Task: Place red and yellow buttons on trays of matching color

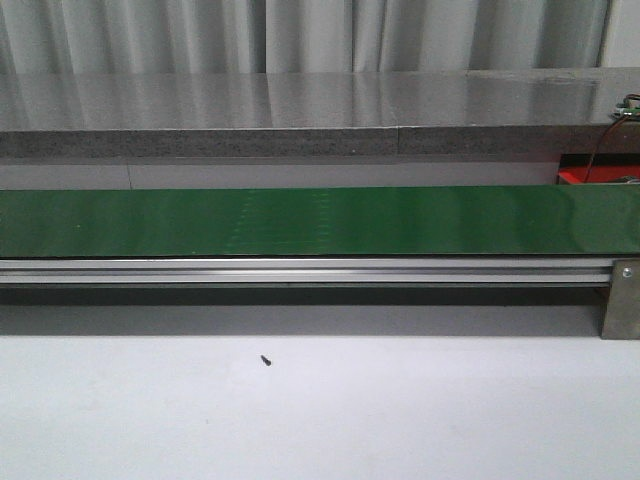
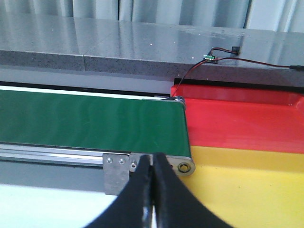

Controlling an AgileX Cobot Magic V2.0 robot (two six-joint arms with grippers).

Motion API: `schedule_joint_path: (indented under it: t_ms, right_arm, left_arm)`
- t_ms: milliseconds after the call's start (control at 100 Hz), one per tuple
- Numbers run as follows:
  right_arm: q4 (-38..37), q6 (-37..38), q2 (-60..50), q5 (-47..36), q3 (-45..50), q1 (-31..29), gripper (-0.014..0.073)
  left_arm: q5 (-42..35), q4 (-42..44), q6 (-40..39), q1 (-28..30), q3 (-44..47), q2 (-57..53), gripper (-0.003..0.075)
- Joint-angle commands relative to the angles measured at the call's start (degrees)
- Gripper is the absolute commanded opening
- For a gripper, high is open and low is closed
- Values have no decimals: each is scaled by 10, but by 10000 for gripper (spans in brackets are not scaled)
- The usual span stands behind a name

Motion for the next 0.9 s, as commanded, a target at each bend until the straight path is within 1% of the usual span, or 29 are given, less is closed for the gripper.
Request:
schedule_joint_path:
  t_ms: [0, 320, 650, 890]
  right_arm:
    - [0, -1, -10, -48, -11, 0, -68]
    - [0, -1, -10, -48, -11, 0, -68]
    - [0, -1, -10, -48, -11, 0, -68]
    - [0, -1, -10, -48, -11, 0, -68]
  left_arm:
    - [-37, 6, -5, 3, -38, 27, 629]
    - [-28, 10, -5, 3, -109, 152, 618]
    - [-30, 17, -4, 3, -147, 218, 618]
    - [-33, 17, -4, 3, -150, 251, 618]
